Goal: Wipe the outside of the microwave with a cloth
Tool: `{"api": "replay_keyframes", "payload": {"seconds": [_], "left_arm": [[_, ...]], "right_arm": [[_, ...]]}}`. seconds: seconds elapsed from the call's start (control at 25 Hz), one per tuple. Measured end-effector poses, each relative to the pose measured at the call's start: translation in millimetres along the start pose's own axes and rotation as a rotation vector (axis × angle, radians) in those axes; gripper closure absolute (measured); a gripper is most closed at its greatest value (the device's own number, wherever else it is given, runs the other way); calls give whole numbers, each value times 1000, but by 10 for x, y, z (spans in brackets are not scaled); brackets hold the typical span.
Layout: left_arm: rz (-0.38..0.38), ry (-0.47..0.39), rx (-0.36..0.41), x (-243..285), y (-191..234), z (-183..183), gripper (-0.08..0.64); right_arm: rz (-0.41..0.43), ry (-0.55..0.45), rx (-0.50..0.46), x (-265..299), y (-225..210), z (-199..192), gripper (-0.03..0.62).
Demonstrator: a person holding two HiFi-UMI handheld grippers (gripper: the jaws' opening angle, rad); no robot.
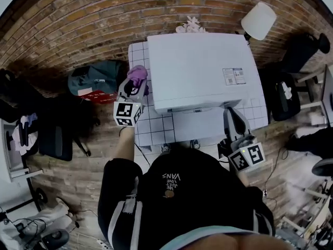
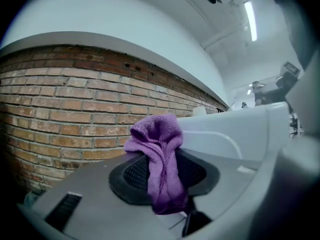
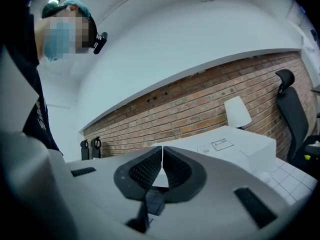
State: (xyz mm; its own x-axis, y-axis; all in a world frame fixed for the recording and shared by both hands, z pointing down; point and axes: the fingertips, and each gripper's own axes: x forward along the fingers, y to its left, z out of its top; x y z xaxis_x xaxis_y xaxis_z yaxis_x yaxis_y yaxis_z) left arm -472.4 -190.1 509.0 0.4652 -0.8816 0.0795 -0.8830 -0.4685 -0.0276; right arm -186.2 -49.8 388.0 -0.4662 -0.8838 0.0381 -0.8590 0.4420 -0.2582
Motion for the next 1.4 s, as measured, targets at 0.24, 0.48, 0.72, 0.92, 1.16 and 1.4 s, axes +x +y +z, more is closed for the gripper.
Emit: {"api": "replay_keyframes", "payload": {"seconds": [0.24,0.48,0.72,0.92,1.16,1.4], "left_arm": [[26,23,-66,-560,-481,-312,419],[33,5,-92,-869,-817,-434,419],[5,-2,-89,-772,-762,-467,419],[-37,10,-68,-394,-480,-440,419],[-63,-32,-64,245,-38,-344,419],[-70,-34,-51,816,365,-273,419]], "right_arm": [[130,38,-6,209,239,-72,588],[189,75,-7,305,414,-175,588],[169,82,-12,312,435,-205,588],[97,78,-16,262,356,-209,588],[-37,68,-19,85,203,-193,588],[-172,71,-20,-139,51,-224,588]]}}
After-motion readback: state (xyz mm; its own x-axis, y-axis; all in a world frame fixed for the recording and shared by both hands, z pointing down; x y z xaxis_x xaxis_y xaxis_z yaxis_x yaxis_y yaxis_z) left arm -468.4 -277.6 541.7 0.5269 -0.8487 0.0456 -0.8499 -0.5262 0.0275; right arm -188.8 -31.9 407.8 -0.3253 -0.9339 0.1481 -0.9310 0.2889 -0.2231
